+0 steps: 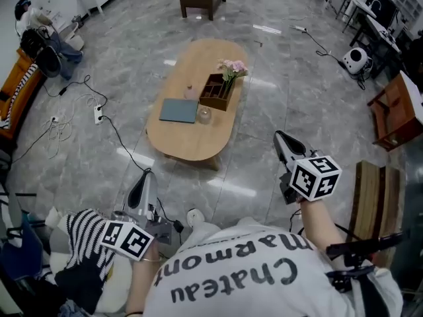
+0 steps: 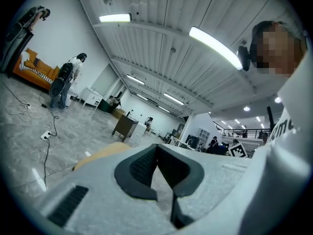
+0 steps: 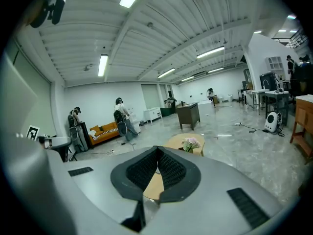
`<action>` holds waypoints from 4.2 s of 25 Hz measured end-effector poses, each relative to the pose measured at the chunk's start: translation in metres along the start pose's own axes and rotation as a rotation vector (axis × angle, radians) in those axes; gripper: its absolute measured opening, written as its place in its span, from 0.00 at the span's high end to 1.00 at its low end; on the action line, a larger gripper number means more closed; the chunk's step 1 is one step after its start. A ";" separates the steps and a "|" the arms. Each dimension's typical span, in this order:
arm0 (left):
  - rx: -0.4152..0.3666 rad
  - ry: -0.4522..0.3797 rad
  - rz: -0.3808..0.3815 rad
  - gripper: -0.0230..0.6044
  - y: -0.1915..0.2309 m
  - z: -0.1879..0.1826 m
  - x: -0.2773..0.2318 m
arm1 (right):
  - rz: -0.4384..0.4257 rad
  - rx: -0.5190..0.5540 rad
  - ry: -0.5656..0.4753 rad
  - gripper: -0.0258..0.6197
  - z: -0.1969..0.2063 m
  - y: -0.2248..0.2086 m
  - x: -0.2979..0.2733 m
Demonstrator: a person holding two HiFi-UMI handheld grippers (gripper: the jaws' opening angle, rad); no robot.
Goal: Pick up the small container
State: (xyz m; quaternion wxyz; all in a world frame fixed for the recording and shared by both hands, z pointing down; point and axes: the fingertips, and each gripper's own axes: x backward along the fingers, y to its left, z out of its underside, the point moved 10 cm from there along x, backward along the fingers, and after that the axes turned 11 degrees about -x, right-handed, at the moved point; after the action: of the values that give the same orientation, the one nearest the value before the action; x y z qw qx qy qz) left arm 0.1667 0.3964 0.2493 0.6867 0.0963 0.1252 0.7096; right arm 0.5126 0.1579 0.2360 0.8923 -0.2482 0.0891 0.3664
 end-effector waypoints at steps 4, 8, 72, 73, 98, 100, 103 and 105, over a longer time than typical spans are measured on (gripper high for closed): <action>-0.016 -0.038 0.021 0.94 0.048 -0.026 -0.010 | 0.005 -0.025 -0.041 0.94 -0.007 0.029 -0.038; -0.023 -0.044 0.043 0.94 0.093 -0.048 -0.013 | 0.017 -0.045 -0.076 0.94 -0.011 0.060 -0.066; 0.092 0.389 0.220 0.94 0.449 0.004 -0.413 | 0.187 -0.388 0.305 0.94 0.062 0.004 -0.586; 0.097 0.410 0.228 0.94 0.461 0.008 -0.420 | 0.208 -0.387 0.307 0.94 0.067 0.005 -0.595; 0.123 0.561 0.199 0.94 0.604 0.086 -0.454 | 0.559 -0.311 0.102 0.54 0.176 -0.042 -0.710; 0.113 0.565 0.188 0.94 0.605 0.089 -0.451 | 0.570 -0.289 0.102 0.54 0.181 -0.048 -0.716; 0.110 0.573 0.157 0.94 0.608 0.093 -0.447 | 0.599 -0.222 0.110 0.54 0.188 -0.056 -0.724; 0.106 0.576 0.147 0.94 0.608 0.096 -0.447 | 0.625 -0.192 0.102 0.54 0.191 -0.059 -0.728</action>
State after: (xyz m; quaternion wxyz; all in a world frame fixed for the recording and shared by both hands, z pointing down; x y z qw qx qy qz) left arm -0.3645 -0.0612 0.5442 0.5639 -0.0644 0.3441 0.7480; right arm 0.0290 -0.2247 0.6710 0.7036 -0.3100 0.1707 0.6162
